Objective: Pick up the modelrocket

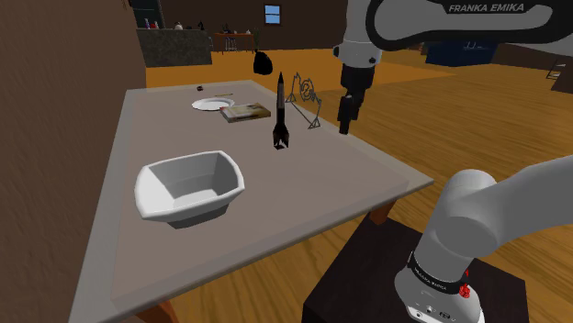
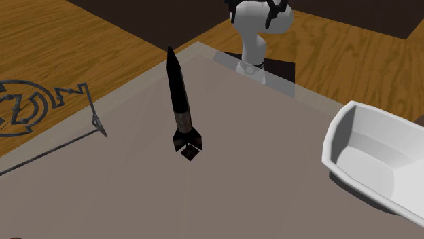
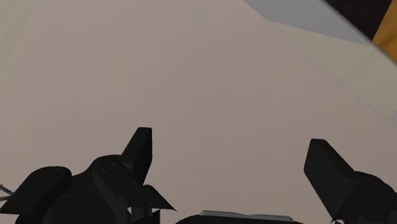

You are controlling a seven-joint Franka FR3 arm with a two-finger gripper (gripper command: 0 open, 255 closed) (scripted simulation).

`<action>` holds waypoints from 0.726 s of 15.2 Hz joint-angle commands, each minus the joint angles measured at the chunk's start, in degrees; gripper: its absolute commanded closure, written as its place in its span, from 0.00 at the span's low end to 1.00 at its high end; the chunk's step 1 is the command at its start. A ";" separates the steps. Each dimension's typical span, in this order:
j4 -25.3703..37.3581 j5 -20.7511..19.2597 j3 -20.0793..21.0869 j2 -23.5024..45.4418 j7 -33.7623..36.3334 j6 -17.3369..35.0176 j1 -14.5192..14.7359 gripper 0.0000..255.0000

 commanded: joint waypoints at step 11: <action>-3.46 0.21 2.01 13.50 12.44 24.58 -4.03 0.00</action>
